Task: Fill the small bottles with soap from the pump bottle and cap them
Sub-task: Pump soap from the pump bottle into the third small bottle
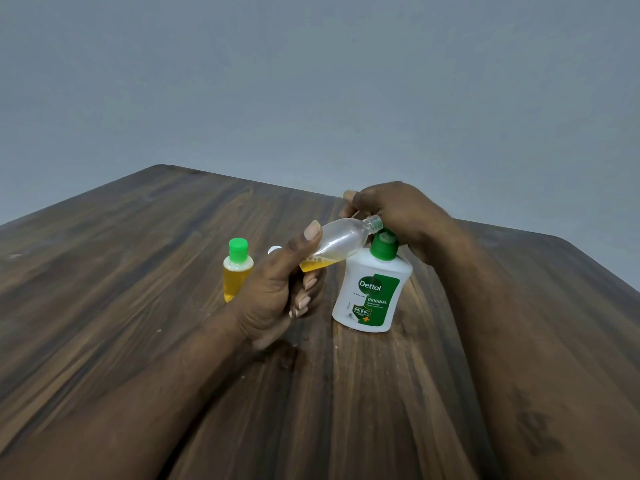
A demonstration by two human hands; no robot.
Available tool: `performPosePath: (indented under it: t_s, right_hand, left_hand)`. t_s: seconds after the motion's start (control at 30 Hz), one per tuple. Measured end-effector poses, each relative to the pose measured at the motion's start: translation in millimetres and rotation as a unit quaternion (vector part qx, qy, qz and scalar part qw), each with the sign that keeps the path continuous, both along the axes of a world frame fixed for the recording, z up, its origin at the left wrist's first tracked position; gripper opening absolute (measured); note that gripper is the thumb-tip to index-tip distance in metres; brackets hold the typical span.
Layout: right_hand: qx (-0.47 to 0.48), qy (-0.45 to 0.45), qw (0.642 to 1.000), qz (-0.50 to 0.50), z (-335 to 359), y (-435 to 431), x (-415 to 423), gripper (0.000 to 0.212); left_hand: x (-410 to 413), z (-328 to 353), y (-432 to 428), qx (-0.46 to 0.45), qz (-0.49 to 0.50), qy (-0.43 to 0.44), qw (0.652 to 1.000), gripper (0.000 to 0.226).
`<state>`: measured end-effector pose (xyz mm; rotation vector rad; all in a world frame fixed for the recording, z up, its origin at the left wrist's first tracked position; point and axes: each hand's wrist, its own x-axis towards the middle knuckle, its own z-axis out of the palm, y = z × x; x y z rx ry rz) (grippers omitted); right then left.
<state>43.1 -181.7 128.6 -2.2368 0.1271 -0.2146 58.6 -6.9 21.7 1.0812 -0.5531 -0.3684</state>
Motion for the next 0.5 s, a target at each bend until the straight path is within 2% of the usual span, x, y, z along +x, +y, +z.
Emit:
performPosePath:
  t_s: [0.17,0.3,0.37,0.5]
  right_hand:
    - [0.004,-0.062,0.998,0.01,5.0,-1.7,0.7,0.033]
    - [-0.01,-0.01,1.0,0.012,-2.3,-1.7,2.2,0.03]
    - [0.015,0.024,1.0,0.0,-7.9,-2.5,3.7,0.028]
    - [-0.014,0.02,1.0,0.005,-8.2,-3.1,3.9,0.03]
  left_hand:
    - [4.6,-5.6,-1.0,-0.003,0.016,0.004,1.0,0.037]
    - [2.7,-3.9,0.3,-0.011,0.017,0.001,1.0,0.039]
    - [-0.1,-2.2,0.6,-0.011,0.019,-0.001,1.0,0.037]
    - [0.7,-2.6,2.5,-0.006,0.02,-0.003,1.0,0.032]
